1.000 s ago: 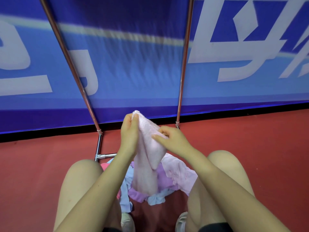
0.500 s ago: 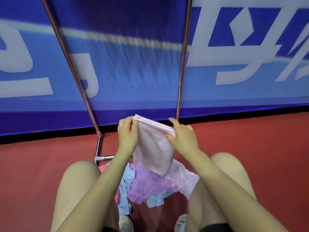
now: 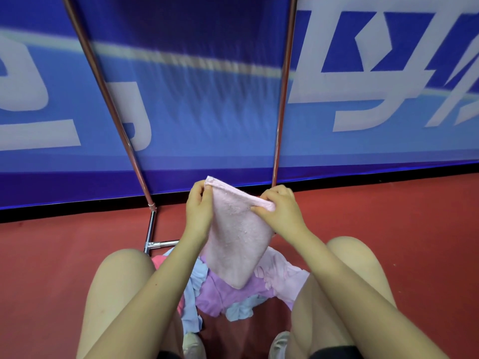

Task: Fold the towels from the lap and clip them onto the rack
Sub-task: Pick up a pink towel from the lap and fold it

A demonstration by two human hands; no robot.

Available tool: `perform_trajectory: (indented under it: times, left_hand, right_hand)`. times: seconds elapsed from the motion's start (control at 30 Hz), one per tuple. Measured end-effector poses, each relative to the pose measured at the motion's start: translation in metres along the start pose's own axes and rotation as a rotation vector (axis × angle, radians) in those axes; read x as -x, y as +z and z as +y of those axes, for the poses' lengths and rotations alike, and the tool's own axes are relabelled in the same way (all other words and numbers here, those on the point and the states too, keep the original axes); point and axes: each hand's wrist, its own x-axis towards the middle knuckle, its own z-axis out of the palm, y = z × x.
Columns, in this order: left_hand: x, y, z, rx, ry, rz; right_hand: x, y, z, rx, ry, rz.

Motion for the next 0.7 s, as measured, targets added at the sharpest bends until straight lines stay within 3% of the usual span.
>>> perform_trajectory:
  times: [0.1,0.2,0.3,0.4,0.47,0.57,0.7]
  left_hand:
    - [0.003,0.001,0.007,0.008,0.015,0.001]
    - [0.001,-0.003,0.007,-0.189,0.218,0.011]
    - [0.001,-0.01,0.007,-0.433,0.42,-0.003]
    - [-0.002,-0.014,0.005,-0.605,0.474,-0.01]
    - [-0.005,-0.014,0.004,-0.723,0.495,0.024]
    - [-0.006,-0.014,0.0,-0.762,0.449,0.04]
    - [-0.006,-0.007,0.004,-0.329,0.128,-0.059]
  right_hand:
    - [0.0,-0.003,-0.006,-0.236,0.144,-0.106]
    - [0.002,-0.002,-0.009,-0.246,0.172,-0.095]
    - [0.002,-0.006,-0.009,-0.132,0.135,-0.076]
    - [0.001,-0.013,-0.011,0.117,0.107,-0.054]
    - [0.003,-0.016,-0.012,0.151,0.106,-0.036]
    - [0.003,-0.018,-0.01,0.031,0.111,-0.039]
    - [-0.001,-0.023,-0.009,-0.219,0.154,-0.105]
